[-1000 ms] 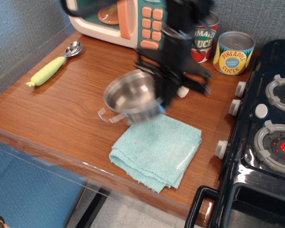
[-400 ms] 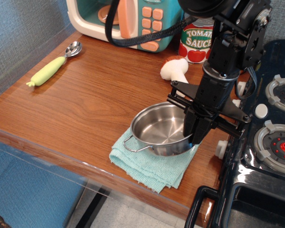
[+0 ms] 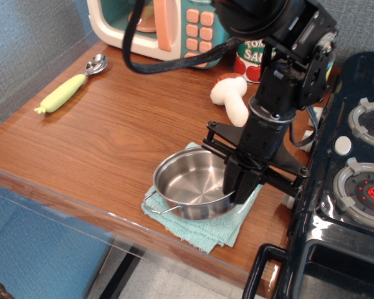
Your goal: Pick up the bowl and put it on the napkin.
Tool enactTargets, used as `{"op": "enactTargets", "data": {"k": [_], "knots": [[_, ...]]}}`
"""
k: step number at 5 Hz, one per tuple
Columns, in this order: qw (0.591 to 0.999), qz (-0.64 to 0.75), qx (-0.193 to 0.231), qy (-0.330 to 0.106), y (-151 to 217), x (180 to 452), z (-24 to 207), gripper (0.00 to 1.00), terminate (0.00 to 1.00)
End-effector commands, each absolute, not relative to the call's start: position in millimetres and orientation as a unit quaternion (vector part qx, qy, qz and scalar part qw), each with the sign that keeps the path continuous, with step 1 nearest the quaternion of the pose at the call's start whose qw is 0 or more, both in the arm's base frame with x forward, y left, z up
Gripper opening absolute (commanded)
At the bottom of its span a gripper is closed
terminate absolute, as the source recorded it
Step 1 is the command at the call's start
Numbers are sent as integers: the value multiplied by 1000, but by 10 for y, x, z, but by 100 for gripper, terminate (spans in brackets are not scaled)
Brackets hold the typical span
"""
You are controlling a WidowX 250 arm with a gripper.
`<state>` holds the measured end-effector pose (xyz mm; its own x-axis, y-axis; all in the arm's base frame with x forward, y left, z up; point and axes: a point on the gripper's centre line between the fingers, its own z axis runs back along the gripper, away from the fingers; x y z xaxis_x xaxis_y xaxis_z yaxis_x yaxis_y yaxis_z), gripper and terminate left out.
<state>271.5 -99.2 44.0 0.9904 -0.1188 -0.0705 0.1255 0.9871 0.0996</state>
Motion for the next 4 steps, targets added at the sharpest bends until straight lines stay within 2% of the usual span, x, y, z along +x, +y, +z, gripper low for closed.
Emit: {"op": "enactTargets", "data": {"k": [1, 3, 4], "knots": [[999, -44, 11, -1, -1007, 2651, 621, 100, 0], [998, -37, 12, -52, -1032, 2551, 909, 100, 0], [998, -37, 14, -56, -1024, 2540, 915, 100, 0]]}}
